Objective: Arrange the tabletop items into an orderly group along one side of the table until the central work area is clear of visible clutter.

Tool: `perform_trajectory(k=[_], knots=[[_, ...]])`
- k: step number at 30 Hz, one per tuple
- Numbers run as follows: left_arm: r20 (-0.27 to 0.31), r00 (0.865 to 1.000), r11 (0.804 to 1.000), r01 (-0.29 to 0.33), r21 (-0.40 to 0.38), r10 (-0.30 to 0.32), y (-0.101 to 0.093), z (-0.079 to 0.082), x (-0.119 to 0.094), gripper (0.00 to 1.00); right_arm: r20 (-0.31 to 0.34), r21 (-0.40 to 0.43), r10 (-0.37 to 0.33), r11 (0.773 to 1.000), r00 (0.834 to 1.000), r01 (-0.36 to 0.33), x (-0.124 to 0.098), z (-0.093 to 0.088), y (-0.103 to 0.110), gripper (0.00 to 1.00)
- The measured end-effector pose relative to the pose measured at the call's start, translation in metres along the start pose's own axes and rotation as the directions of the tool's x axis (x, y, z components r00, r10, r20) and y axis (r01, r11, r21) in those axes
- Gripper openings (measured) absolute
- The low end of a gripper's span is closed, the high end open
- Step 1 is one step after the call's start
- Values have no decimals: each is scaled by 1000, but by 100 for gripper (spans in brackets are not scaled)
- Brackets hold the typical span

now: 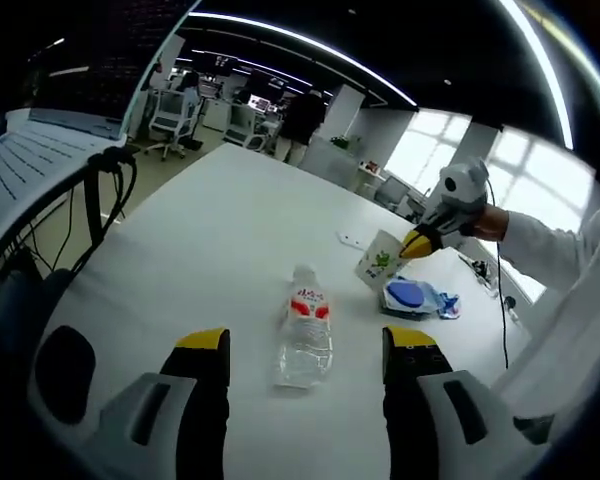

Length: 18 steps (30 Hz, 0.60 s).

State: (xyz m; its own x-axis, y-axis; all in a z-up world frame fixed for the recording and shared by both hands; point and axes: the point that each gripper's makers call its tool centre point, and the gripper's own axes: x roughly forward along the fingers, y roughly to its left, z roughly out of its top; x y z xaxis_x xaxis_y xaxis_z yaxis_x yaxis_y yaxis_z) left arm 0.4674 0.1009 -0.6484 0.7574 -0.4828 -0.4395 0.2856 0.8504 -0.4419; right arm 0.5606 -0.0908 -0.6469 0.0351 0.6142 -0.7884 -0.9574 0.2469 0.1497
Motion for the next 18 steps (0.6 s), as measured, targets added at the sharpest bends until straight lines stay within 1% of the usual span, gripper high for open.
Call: perform_trajectory(k=[5,9,12,13,18], knots=[[-2,1000,1000,0,-2,0,1,-2,0,62,-55,-41,-41,998,998,39,-1,-6,-11,0],[-3,1000,1000,-2,-6,2,3,-3,0,61,-119,-117,-82,991,990,68,3,-16,-20,0],[-6,1000,1000,-5,-9,5,5,-5,0,61,-136,-138,-91,988,987,72,8,-20,-22,0],[-7,1000,1000,-5,-9,5,5,-5,0,61,-146,-152,-95,986,985,72,11,-23,-24,0],[-10,1000,1000,-7,-14,7,6,-8,1,61,-195,-207,-105,976,975,63,19,-34,-25,0]])
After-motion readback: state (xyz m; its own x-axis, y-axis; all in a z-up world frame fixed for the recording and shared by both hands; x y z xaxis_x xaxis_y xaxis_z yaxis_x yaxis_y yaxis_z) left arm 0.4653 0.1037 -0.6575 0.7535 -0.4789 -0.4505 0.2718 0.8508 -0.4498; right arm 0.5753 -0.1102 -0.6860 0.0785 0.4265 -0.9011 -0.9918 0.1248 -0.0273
